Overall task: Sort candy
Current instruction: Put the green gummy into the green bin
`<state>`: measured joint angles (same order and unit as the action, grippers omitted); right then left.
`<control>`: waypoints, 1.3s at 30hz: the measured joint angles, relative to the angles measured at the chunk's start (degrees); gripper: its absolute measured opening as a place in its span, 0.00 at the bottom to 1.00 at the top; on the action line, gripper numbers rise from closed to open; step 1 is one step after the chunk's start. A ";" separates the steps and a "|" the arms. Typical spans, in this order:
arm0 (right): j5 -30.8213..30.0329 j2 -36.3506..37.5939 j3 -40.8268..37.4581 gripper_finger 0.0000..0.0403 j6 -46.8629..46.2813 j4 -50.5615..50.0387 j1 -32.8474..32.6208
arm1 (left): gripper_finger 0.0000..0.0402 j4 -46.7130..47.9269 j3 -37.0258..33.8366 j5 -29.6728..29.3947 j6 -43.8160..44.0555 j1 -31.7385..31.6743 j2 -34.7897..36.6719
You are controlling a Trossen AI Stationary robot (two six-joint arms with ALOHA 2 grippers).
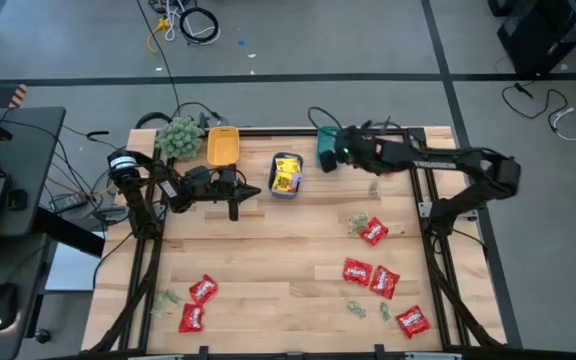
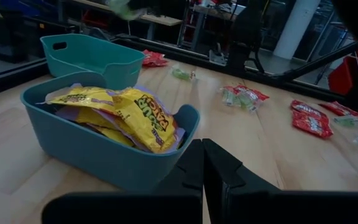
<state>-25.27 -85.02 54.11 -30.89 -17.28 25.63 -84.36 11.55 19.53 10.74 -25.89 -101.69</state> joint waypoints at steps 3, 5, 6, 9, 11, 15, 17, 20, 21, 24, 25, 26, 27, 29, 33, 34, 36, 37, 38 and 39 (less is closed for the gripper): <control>2.94 -5.02 2.92 0.00 1.52 0.15 3.14 | 0.00 0.02 0.00 0.00 0.00 0.00 0.00; 4.41 -8.27 5.04 0.00 3.11 0.15 4.93 | 0.00 0.03 0.00 0.00 0.00 0.00 0.00; 5.26 -9.74 6.06 0.00 3.91 0.09 5.84 | 0.00 0.04 0.00 0.00 0.00 -0.01 0.00; 9.04 -13.79 8.81 0.00 5.73 -0.03 8.30 | 0.00 0.09 0.00 0.00 0.00 0.00 0.00; 11.18 -16.30 10.52 0.00 6.55 0.07 9.60 | 0.00 0.10 0.00 0.00 0.00 0.00 -0.02; 14.98 -20.61 12.69 0.00 6.65 0.02 11.69 | 0.00 0.23 0.00 0.00 0.00 0.00 -0.02; 16.12 -22.37 13.44 0.00 6.60 -0.03 12.33 | 0.00 0.37 0.00 0.00 0.00 0.00 -0.02; 16.61 -24.45 14.31 0.00 6.47 0.07 12.82 | 0.00 0.35 0.00 0.00 0.00 0.00 -0.02; 16.74 -24.79 14.40 0.00 6.30 0.08 12.92 | 0.00 0.35 0.00 0.00 0.00 0.00 -0.02; 17.46 -25.37 14.42 0.03 5.11 0.81 13.13 | 0.00 0.33 0.00 0.00 0.01 0.00 -0.02; 17.54 -25.37 14.42 0.04 5.13 0.81 13.15 | 0.00 0.33 0.00 0.00 0.00 0.00 -0.02; 17.54 -25.37 14.42 0.06 5.13 0.83 13.15 | 0.00 0.33 0.00 0.00 0.00 -0.01 -0.02; 17.54 -25.24 14.42 0.08 5.13 0.86 13.15 | 0.00 0.33 0.00 0.00 0.01 -0.01 -0.02; 17.56 -24.53 14.42 0.14 5.16 0.40 13.15 | 0.00 0.31 0.00 0.00 0.00 -0.02 -0.02; 17.66 -21.07 14.42 0.29 6.13 -2.24 13.00 | 0.00 0.31 0.00 0.00 0.02 0.00 -0.02; 17.74 -19.77 14.42 0.32 7.09 -3.22 12.80 | 0.00 0.31 0.00 0.00 0.01 -0.02 -0.02; 17.66 -16.92 14.45 0.36 8.21 -5.74 12.05 | 0.00 0.31 0.00 0.00 0.00 0.00 -0.02; 17.63 -15.34 14.45 0.37 8.38 -7.46 11.57 | 0.00 0.30 0.00 0.00 0.00 -0.01 -0.02; 17.62 -13.77 14.45 0.37 8.48 -9.53 11.00 | 0.00 0.27 0.00 0.00 0.00 0.00 -0.02; 17.35 -12.23 14.45 0.36 8.50 -12.14 10.21 | 0.00 0.16 0.00 0.00 -0.03 -0.02 -0.02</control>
<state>-7.92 -97.25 68.55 -22.39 -29.42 35.84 -84.19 11.55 19.53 10.72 -25.91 -101.71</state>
